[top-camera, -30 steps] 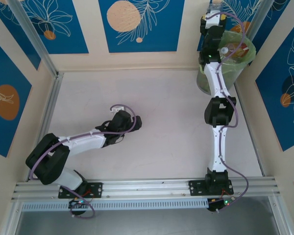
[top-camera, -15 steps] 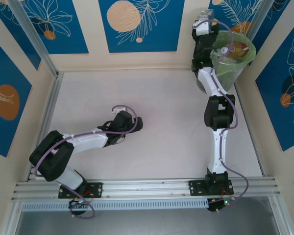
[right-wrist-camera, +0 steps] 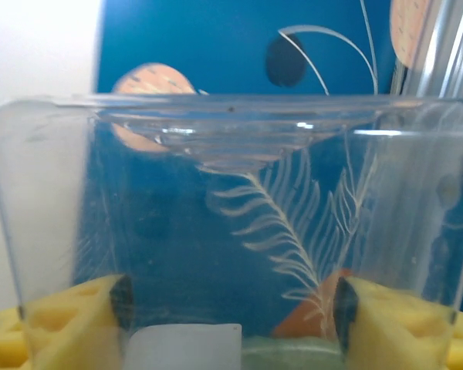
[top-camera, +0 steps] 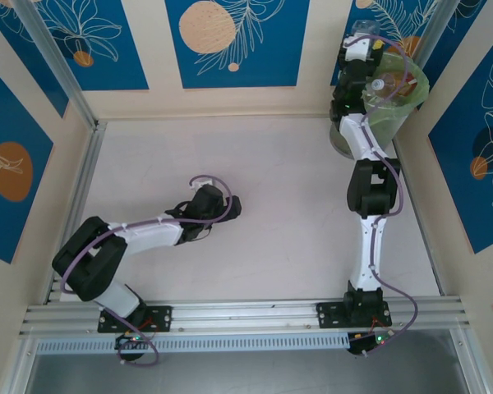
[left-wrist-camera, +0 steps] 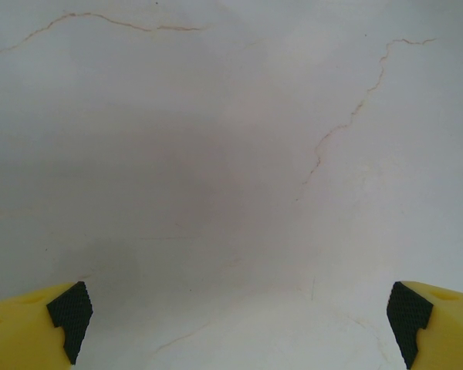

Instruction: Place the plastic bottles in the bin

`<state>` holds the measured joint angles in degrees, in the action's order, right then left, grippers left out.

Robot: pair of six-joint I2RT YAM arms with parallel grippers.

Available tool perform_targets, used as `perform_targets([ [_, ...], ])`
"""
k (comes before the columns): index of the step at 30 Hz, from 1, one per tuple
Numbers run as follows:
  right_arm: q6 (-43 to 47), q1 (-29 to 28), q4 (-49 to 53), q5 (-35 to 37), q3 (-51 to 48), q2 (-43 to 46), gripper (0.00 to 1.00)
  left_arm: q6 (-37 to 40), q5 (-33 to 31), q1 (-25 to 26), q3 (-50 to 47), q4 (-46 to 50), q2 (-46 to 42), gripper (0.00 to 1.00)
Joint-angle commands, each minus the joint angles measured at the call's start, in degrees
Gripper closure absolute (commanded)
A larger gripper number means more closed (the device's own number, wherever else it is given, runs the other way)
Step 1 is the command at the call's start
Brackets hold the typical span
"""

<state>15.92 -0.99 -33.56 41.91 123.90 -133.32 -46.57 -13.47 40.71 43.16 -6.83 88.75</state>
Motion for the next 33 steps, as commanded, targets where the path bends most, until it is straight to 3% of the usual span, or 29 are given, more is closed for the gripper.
perform_targets([
  [1,-5.83,1.73,4.89,1.59,5.56,-0.97,0.38,0.34,0.98,-0.52,2.26,-0.14,1.14,0.00],
  [7,-6.39,2.25,14.55,-0.06,8.54,-1.28,0.11,-0.06,1.51,-0.50,2.59,-0.14,1.68,0.00],
  [11,-8.08,2.14,19.20,-3.77,6.29,2.42,0.02,-0.07,2.09,-0.50,2.86,-0.02,1.95,0.00],
  [19,-16.89,1.90,28.61,-9.01,-2.48,13.81,0.00,1.23,1.98,-0.56,2.90,0.52,0.02,0.00],
  [27,-21.55,1.80,25.01,-8.17,-22.58,28.85,0.01,7.48,-4.76,-2.31,2.38,8.22,-9.48,0.00],
  [33,-27.91,1.92,25.78,-13.73,-43.23,46.08,0.01,15.85,-13.48,-9.12,-0.37,15.58,-20.41,0.00],
])
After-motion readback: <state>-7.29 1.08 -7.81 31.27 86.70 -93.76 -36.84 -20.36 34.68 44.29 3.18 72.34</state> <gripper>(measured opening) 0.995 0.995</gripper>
